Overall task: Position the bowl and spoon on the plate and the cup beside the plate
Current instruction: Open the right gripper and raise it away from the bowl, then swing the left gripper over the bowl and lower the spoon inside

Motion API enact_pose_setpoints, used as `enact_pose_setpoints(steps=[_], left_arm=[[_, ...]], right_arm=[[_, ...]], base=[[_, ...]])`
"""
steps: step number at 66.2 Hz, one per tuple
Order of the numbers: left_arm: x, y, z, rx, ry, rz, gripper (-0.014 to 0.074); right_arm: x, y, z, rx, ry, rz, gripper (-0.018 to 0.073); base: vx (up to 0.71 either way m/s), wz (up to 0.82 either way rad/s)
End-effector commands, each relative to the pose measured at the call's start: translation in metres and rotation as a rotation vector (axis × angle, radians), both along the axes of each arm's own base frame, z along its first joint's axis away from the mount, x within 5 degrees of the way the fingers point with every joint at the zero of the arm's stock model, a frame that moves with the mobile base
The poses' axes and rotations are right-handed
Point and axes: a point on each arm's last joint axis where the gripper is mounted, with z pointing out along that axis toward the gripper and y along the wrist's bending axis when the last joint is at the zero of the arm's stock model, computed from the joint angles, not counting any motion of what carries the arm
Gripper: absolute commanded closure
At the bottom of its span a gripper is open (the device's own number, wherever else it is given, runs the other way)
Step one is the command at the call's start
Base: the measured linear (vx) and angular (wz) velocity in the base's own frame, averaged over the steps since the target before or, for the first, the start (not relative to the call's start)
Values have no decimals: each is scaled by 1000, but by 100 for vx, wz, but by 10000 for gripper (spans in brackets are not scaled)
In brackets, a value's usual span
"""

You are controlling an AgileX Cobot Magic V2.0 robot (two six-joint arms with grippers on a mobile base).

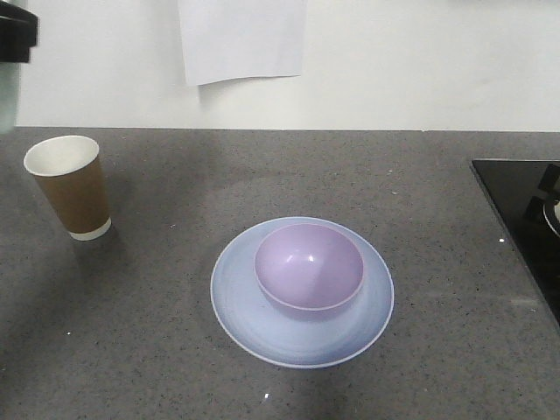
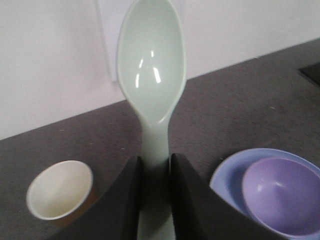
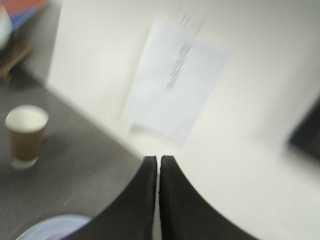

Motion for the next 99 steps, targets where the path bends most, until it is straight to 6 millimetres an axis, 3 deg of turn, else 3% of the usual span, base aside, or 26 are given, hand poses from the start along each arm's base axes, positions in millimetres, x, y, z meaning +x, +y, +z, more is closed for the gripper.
enact_pose_setpoints(steps=[1, 4, 10, 13, 18, 30, 50, 62, 82, 99], left_arm=[[9, -20, 2, -79, -8, -135, 602], [19, -29, -6, -92, 28, -181, 602], [38, -47, -23, -129, 111, -255, 603], [46, -57, -35, -123, 159, -292, 603], [56, -72, -52, -102, 241, -335, 603], [70, -108, -81, 18, 435, -420, 603], [86, -158, -121, 194, 601, -457, 603], [90, -162, -132, 231, 615, -443, 603], [90, -162, -132, 231, 615, -443, 594], [90, -162, -132, 230, 616, -442, 494]], right_arm=[[-77, -27, 22, 81, -220, -70, 568], [-118, -41, 23, 116, -305, -89, 566], [-167, -59, 11, 180, -382, -136, 564], [-185, -66, 0, 211, -392, -166, 564], [-193, -74, -23, 220, -360, -227, 564], [-188, -83, -70, 232, -298, -338, 564], [-166, -82, -100, 186, -178, -397, 564], [-163, -83, -100, 164, -180, -420, 564], [-163, -84, -101, 166, -178, -421, 564], [-163, -84, -102, 163, -167, -424, 564]], base=[[0, 0], [0, 0], [0, 0], [0, 0], [0, 0], [0, 0], [0, 0], [0, 0], [0, 0], [0, 0]])
